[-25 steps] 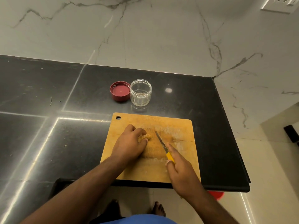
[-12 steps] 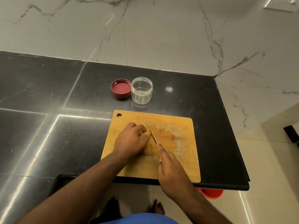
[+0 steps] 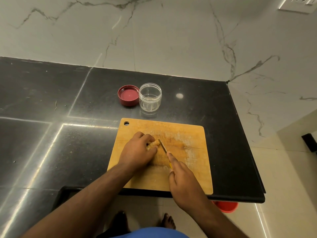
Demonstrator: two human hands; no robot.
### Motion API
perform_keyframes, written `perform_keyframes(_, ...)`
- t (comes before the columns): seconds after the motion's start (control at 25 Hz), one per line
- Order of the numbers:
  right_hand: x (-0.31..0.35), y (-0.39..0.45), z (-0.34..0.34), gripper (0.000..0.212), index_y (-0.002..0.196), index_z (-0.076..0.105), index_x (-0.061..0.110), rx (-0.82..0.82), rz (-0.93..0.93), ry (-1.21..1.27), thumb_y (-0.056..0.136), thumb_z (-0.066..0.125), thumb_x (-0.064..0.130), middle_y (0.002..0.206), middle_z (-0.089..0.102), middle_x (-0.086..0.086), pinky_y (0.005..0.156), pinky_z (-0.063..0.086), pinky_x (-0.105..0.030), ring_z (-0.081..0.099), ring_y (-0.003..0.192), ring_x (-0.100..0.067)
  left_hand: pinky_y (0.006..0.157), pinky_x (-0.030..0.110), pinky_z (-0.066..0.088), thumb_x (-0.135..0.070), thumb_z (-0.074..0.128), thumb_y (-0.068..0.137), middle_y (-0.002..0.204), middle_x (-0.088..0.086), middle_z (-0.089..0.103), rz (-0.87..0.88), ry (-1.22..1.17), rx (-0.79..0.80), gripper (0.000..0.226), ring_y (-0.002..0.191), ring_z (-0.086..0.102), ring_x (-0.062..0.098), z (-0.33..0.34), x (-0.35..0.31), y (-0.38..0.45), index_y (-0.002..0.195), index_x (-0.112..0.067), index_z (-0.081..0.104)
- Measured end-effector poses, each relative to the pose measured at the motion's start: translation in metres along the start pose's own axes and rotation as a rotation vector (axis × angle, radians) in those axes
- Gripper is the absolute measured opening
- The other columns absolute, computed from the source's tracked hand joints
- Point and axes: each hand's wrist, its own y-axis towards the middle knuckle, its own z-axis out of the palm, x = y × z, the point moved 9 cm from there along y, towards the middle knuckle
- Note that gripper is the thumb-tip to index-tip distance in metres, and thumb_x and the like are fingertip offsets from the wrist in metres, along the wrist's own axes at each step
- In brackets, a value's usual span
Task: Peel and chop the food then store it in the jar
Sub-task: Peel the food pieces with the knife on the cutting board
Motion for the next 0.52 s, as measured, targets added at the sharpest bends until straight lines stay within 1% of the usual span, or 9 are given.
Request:
perform_keyframes(0.08, 0.0026, -0.0034, -0.0010, 0.057, 0.155, 0.010, 0.039, -0.012, -0.013, -0.004, 0.105, 0.033, 0.026, 0.113, 0.046, 0.013, 0.077, 0.049, -0.027, 0.051, 0.090, -0.005, 0.080, 0.026, 0.053, -0.045, 0.063, 0.091, 0.121, -0.009, 0.055, -0.018, -0.003, -0.023, 0.038, 0.100, 0.058, 0.009, -0.0010, -0.0005, 0.0005, 0.125, -0.030, 0.063)
perform_keyframes(0.2, 0.0058, -0.0057, 0.0021, 0.058, 0.156, 0.007, 0.038, -0.007, -0.028, -0.056, 0.105, 0.032, 0.025, 0.106, 0.042, 0.012, 0.070, 0.048, -0.029, 0.051, 0.080, -0.011, 0.075, 0.026, 0.053, -0.047, 0.062, 0.091, 0.116, -0.009, 0.057, -0.035, 0.005, -0.041, 0.036, 0.095, 0.059, 0.009, -0.0015, -0.0019, 0.0014, 0.122, -0.030, 0.065)
perform_keyframes(0.4, 0.0084, -0.0063, 0.0055, 0.058, 0.156, 0.004, 0.035, -0.005, -0.017, -0.128, 0.106, 0.030, 0.025, 0.108, 0.039, 0.011, 0.066, 0.046, -0.026, 0.050, 0.078, -0.011, 0.073, 0.028, 0.054, -0.048, 0.062, 0.090, 0.113, -0.008, 0.058, -0.047, 0.017, -0.041, 0.035, 0.093, 0.060, 0.009, -0.0019, -0.0026, 0.0028, 0.119, -0.029, 0.066)
perform_keyframes(0.52, 0.0094, -0.0062, 0.0054, 0.058, 0.156, 0.002, 0.034, -0.003, -0.015, -0.145, 0.106, 0.029, 0.025, 0.109, 0.038, 0.011, 0.065, 0.045, -0.025, 0.050, 0.077, -0.010, 0.072, 0.027, 0.053, -0.048, 0.062, 0.090, 0.113, -0.008, 0.058, -0.050, 0.017, -0.041, 0.034, 0.093, 0.060, 0.010, -0.0021, -0.0028, 0.0030, 0.118, -0.029, 0.067)
